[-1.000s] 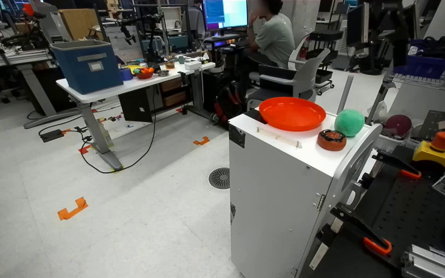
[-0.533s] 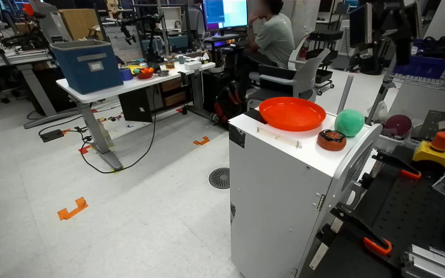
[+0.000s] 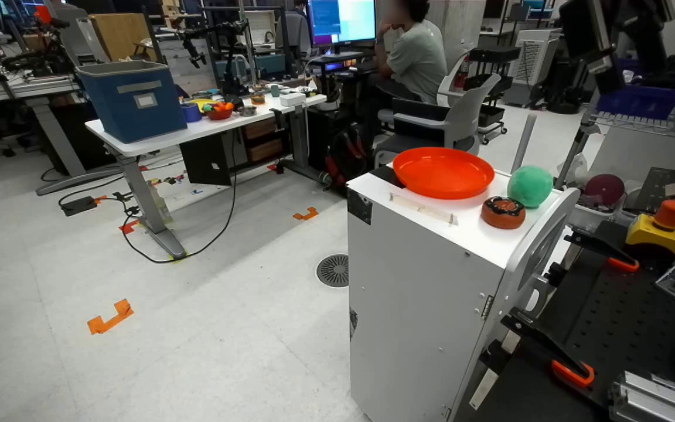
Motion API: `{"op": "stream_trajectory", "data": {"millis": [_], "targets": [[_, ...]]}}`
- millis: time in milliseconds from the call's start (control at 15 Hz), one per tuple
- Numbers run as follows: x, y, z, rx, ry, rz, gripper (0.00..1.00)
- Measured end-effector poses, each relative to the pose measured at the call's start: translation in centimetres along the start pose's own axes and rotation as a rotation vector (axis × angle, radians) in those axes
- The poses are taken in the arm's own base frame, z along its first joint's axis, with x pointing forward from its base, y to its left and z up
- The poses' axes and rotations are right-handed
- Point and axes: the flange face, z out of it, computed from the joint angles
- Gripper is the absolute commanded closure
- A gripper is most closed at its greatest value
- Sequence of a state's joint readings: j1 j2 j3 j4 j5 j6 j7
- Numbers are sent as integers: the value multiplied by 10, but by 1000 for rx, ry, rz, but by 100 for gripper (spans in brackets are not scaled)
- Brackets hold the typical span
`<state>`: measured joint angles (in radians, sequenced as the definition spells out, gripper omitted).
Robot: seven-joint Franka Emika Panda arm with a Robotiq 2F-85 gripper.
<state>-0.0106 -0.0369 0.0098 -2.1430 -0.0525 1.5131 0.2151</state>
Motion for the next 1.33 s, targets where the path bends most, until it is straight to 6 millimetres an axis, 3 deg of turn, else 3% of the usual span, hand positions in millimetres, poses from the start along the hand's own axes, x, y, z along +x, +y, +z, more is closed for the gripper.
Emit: {"op": "stream_trajectory", "data": {"millis": [667,1333], "targets": [[29,-20,-41,299,349,12,0],[32,-25,-36,275,368,19,0]]}}
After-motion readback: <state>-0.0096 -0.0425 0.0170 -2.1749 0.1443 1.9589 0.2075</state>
